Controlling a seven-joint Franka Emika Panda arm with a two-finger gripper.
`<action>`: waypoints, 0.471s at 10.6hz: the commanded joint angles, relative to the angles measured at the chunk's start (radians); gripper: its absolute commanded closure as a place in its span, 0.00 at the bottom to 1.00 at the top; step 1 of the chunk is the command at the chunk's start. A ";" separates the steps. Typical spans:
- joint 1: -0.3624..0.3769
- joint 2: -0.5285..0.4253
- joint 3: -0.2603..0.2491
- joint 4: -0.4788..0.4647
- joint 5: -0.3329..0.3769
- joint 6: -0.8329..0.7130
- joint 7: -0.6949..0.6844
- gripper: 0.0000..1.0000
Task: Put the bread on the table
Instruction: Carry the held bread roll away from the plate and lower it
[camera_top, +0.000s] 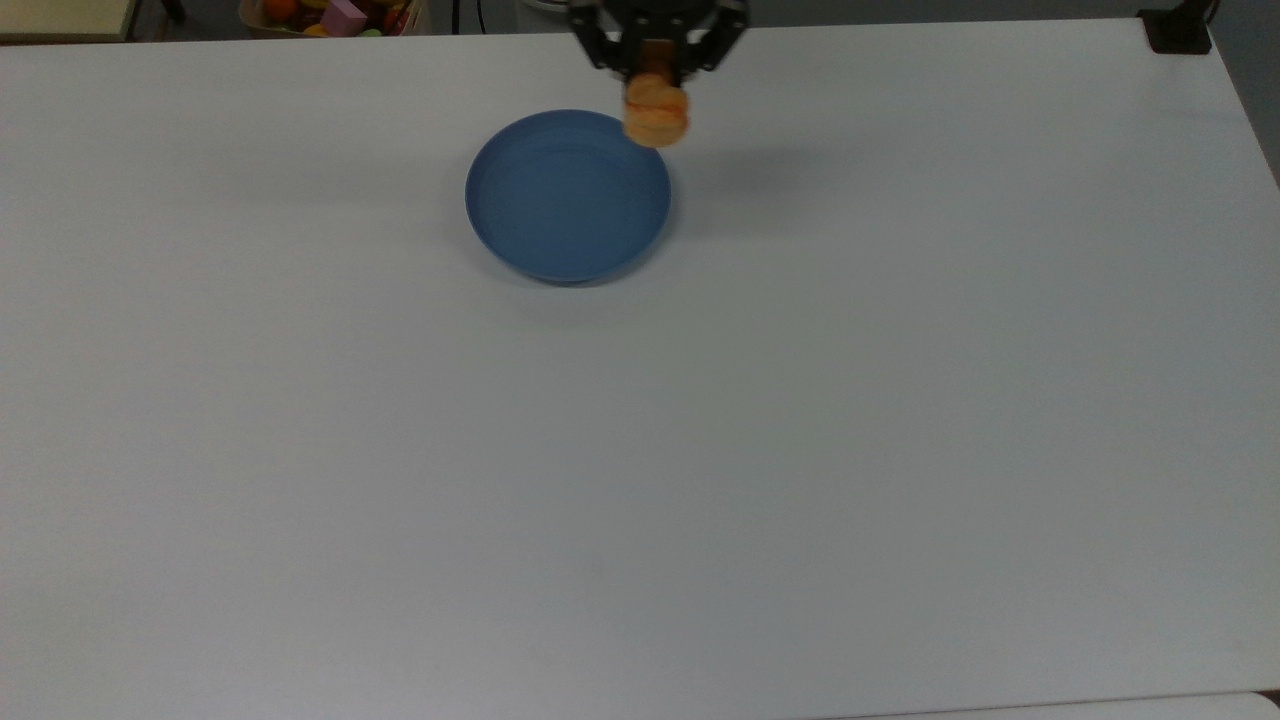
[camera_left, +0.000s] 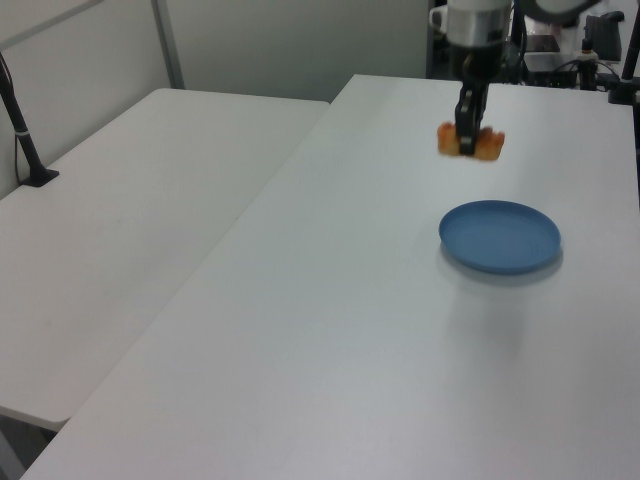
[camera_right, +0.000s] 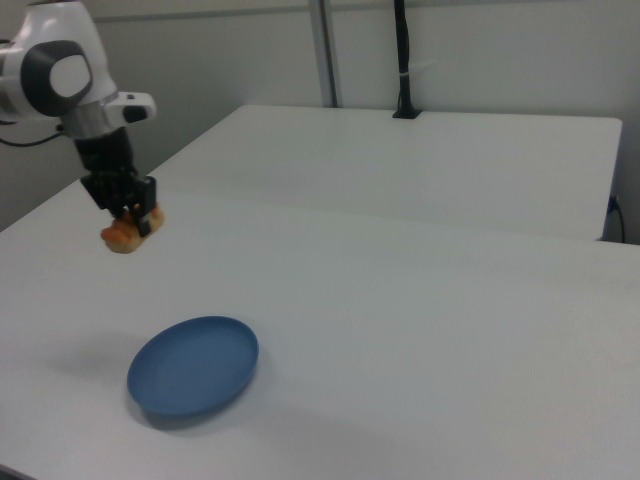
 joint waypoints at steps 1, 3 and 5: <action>0.143 0.108 -0.009 0.038 0.001 0.113 0.175 0.62; 0.244 0.174 -0.009 0.040 0.001 0.206 0.249 0.61; 0.309 0.246 -0.007 0.041 0.002 0.326 0.370 0.59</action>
